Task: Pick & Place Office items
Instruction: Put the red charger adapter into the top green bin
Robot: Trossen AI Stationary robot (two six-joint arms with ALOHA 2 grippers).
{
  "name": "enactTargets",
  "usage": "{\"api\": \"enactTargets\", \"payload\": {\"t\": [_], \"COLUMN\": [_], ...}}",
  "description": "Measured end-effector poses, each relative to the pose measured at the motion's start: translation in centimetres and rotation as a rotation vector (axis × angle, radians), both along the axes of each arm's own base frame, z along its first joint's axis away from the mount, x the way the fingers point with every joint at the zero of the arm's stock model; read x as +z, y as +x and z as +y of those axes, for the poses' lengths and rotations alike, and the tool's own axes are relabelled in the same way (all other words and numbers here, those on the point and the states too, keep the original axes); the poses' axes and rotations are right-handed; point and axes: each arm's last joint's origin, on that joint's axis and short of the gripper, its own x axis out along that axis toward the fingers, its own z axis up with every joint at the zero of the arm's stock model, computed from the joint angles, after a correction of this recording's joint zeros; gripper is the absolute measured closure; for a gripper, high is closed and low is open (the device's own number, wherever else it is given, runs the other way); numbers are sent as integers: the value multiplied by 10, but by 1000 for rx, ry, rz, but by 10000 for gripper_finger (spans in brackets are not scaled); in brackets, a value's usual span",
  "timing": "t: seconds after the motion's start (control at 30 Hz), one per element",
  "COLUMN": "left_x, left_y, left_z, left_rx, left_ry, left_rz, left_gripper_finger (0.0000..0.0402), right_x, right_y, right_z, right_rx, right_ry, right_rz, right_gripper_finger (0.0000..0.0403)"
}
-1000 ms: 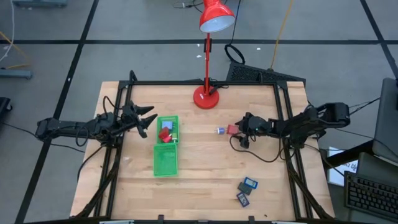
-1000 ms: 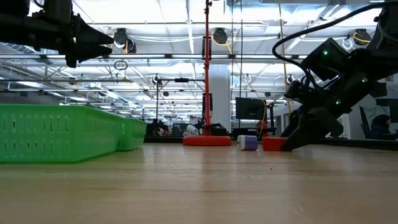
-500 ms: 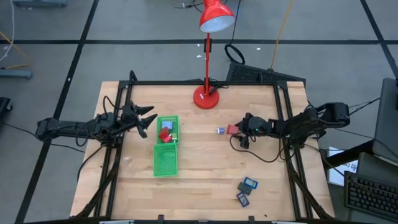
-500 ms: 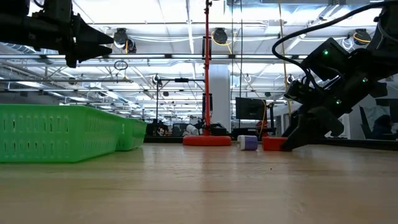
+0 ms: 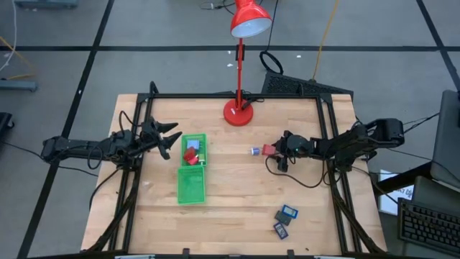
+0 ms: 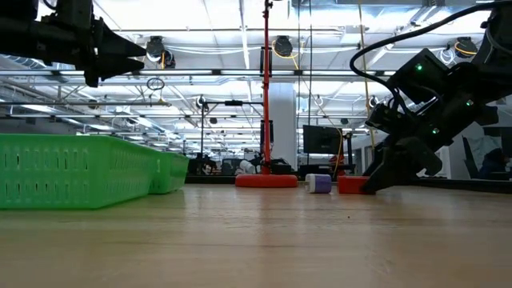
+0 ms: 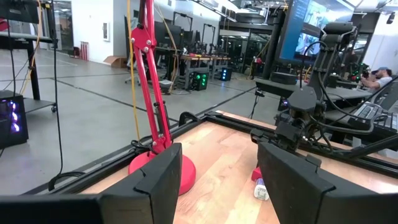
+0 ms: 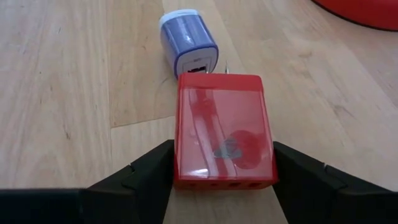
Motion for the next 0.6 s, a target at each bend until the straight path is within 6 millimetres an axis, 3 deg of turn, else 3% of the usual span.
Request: {"api": "enactTargets", "payload": {"t": [0.6], "left_x": [0], "left_y": [0], "left_z": [0], "left_rx": [0], "left_ry": [0], "left_rz": [0], "left_gripper_finger": [188], "right_x": [1], "right_y": [1], "right_z": [1], "right_rx": [39], "right_ry": [23], "right_rz": [-16], "right_gripper_finger": [184]}}
